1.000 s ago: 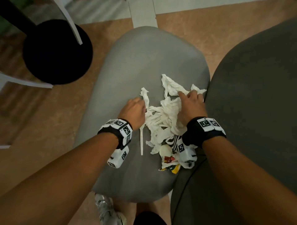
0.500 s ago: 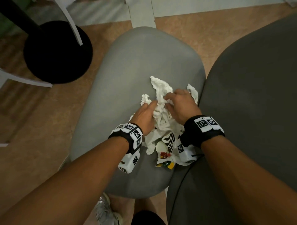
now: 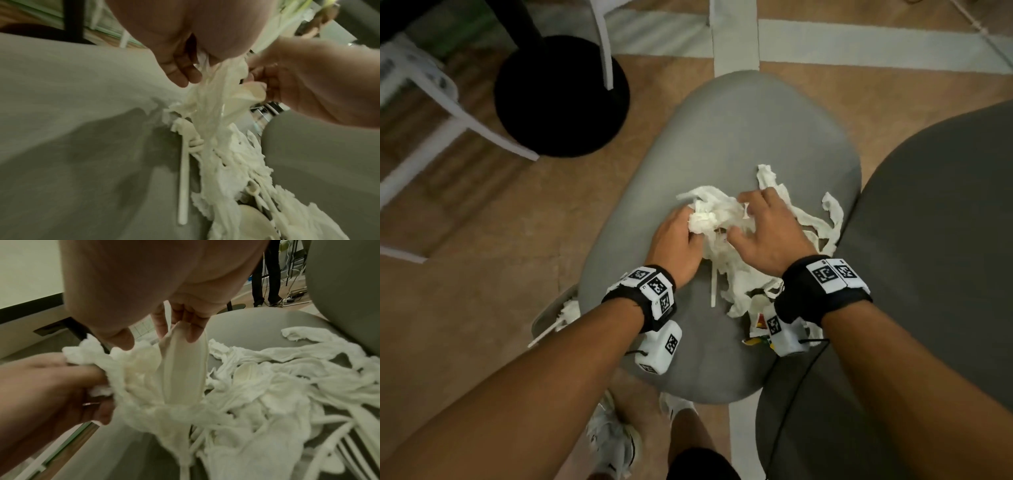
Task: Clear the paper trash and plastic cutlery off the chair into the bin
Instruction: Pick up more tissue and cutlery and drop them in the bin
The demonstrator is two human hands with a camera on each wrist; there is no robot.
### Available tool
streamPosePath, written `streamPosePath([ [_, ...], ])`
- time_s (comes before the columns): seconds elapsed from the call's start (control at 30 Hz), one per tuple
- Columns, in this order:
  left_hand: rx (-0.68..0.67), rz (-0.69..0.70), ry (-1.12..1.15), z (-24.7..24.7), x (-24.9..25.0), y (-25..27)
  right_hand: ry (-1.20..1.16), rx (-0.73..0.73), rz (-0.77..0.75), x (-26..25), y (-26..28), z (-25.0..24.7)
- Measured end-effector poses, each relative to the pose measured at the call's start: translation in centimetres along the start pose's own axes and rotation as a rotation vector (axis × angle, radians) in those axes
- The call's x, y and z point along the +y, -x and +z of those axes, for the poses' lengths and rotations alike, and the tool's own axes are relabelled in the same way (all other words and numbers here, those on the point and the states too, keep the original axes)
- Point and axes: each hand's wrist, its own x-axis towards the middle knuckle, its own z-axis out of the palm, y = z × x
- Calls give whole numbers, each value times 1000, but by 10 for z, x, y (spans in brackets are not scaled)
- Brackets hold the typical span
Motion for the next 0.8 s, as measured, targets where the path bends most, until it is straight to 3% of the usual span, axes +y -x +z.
streamPosePath([
  [0.2, 30, -273, -73, -67, -46, 41, 43, -118, 11, -45, 7, 32],
  [0.37, 27, -252, -104, -98, -71, 68, 50, -172, 107, -69, 3, 65],
  [0.53, 53, -350, 10, -107, -83, 84, 69, -143, 217, -77, -21, 81],
  [0.67, 95, -334, 65, -110, -94, 90, 117, -244, 305, -72, -45, 87],
  [0.8, 166, -333, 74, -114, -103, 96, 216, -255, 283, -77, -42, 93],
])
